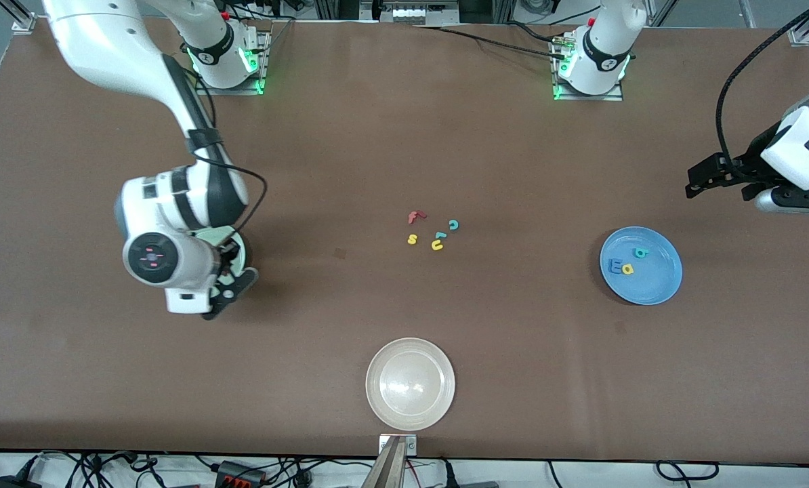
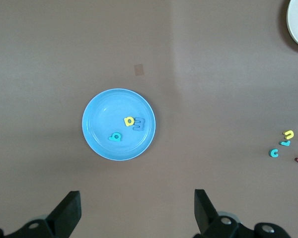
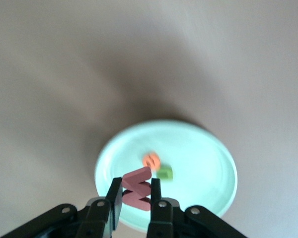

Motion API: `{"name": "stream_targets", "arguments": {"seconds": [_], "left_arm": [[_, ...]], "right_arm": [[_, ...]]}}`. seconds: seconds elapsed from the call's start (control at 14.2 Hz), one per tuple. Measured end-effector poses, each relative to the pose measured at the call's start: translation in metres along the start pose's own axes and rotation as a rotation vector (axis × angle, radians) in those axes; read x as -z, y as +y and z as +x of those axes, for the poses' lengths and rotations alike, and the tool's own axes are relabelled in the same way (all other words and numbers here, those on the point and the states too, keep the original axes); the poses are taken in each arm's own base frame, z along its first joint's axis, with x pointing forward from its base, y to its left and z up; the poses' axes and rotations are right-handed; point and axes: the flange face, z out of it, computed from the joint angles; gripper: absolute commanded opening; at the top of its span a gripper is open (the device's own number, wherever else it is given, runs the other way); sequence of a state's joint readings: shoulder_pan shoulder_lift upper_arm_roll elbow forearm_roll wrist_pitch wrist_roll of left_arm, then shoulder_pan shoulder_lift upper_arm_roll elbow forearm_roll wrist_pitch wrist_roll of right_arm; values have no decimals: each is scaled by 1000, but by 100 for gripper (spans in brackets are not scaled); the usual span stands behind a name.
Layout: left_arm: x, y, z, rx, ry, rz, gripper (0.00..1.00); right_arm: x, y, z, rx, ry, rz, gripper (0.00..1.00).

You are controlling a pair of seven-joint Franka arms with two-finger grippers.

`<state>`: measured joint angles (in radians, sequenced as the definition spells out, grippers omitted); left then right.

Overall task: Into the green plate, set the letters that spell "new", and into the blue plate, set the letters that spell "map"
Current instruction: 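Carry the pink w to the green plate with the right gripper, then open the right gripper to drop the pink w on the green plate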

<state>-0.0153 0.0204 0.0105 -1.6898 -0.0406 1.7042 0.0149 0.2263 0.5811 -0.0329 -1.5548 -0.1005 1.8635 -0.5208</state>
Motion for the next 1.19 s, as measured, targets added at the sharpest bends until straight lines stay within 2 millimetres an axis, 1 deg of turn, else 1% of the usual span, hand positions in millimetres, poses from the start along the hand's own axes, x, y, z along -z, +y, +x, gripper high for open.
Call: {"name": "stream_targets", "arguments": {"seconds": [0.07,0.14,0.28,0.42,0.63,0.7,0.84,0.91,0.98,1.05,1.19], "left_arm": [[0,-1,0,1,-1,-1,100],[-1,-1,0,2,-5,-1,100],[-2,-2,-1,3,-16,-1,100],[-2,-2,-2,5,-19,-5,100],[-2,-5,-2,11,-23,-9,100],[-3,-6,-2,13,-24,-10,100],[-3,-8,-3,17,-30,-11,100],[-3,-10,-3,21,-33,-11,100],[-3,-13,-4,26,-36,-12,100],[-4,-15,-4,30,-40,-12,100],[-5,-19,-5,39,-49,-23,100]], "right_arm": [[-7,6,-15,-19,-14,16,0],[-14,7,-27,-32,-30,31,0],[-30,2,-38,-39,-50,47,0],[-49,-5,-39,-35,-41,45,0],[-85,-14,-42,-29,-11,33,0],[-92,-16,-44,-27,-12,35,0],[-99,-18,-45,-26,-15,38,1],[-101,-18,-45,-25,-15,38,9],[-104,-18,-44,-25,-13,37,50],[-106,-18,-43,-25,-11,36,99],[-106,-18,-42,-33,-5,32,100]]}}
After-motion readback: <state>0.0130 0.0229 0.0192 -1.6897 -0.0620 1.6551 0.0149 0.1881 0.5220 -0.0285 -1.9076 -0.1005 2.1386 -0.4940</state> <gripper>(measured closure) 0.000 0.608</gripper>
